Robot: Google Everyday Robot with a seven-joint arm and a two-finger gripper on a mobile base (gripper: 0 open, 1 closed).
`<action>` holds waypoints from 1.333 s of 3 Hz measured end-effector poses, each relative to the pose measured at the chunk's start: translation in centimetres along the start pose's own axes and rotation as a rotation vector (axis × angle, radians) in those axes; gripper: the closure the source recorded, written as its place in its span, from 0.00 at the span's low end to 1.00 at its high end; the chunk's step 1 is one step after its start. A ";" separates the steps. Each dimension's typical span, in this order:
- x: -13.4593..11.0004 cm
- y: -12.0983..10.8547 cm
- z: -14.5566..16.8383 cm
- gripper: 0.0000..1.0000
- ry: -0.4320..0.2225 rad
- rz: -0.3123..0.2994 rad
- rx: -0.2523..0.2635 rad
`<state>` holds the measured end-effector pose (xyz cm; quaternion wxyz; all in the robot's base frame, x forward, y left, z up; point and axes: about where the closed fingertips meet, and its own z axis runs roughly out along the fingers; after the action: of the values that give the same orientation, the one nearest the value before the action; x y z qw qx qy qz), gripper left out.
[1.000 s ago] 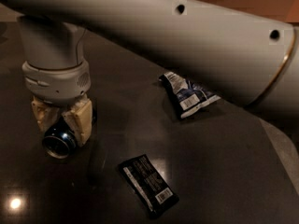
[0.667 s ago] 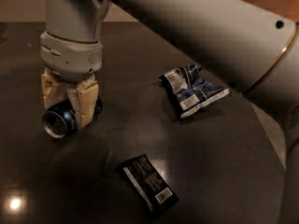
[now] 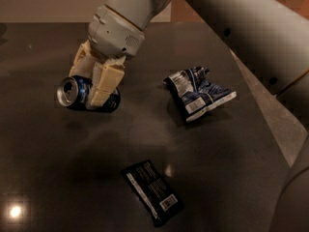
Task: Place pepsi can upright
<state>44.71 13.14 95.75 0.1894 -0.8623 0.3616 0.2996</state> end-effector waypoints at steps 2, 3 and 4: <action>3.0 2.7 -2.5 1.00 -0.279 0.279 0.141; 4.4 4.1 -2.3 1.00 -0.383 0.319 0.178; 5.5 4.9 -1.8 1.00 -0.469 0.327 0.212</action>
Offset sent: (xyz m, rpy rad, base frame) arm 0.0047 -0.0850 -0.0175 0.2776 0.4145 -0.3890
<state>44.81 6.07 93.00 0.3060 -0.6753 0.4712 0.4778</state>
